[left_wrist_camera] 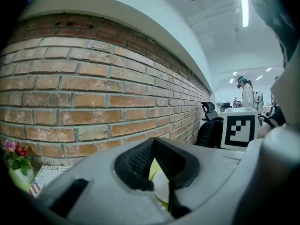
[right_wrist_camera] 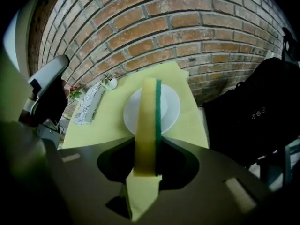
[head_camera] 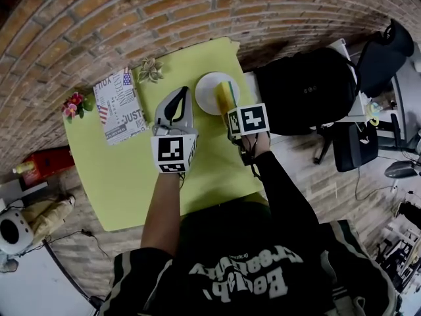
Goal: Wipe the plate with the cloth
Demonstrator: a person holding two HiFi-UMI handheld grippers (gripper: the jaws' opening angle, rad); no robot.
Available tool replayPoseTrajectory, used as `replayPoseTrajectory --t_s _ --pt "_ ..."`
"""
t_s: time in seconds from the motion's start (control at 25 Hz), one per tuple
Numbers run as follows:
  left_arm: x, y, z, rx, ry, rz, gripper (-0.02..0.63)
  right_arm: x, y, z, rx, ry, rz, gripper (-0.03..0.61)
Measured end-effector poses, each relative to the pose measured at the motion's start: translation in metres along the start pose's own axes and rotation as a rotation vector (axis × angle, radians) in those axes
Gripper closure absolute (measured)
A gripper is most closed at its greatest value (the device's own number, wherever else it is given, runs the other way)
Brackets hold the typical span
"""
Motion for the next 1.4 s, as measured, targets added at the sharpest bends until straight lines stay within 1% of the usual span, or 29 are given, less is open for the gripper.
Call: replayPoseTrajectory --t_s 0.36,0.52,0.6,0.76,0.92,1.0,1.2,1.4 --pt "0.01 0.003 0.002 0.003 0.003 -0.007 0.611 0.045 -0.013 -0.003 0.022 0.062 -0.071 0.445" --pt "0.007 -0.001 0.001 -0.002 0.001 0.001 0.611 0.052 -0.015 -0.003 0.02 0.029 -0.114 0.445" --pt "0.006 -0.004 0.001 0.0 -0.001 0.005 0.611 0.042 -0.017 0.0 0.032 0.005 -0.099 0.445" --pt "0.002 -0.01 0.003 0.005 0.002 0.01 0.611 0.004 -0.013 0.013 0.062 -0.062 -0.022 0.445" --pt "-0.002 -0.016 0.005 0.009 0.009 0.016 0.611 -0.029 0.002 0.026 0.049 -0.145 0.017 0.444" --pt "-0.004 -0.02 0.008 0.012 0.017 0.022 0.611 -0.04 0.011 0.032 0.038 -0.168 0.031 0.444" --pt "-0.007 -0.026 0.007 0.005 0.023 0.028 0.611 -0.053 0.026 0.038 0.016 -0.166 0.064 0.443" --pt "-0.008 -0.025 0.004 -0.001 0.018 0.032 0.611 -0.042 0.023 0.038 0.008 -0.15 0.056 0.443"
Point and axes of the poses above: the fingertips, and each gripper's own axes: y forward along the fingers, x to its right, z out of its top, the point moved 1 cm from there along -y, backward along the fingers, and after that the axes turned 9 degrees about -y, right-handed, at the moved point
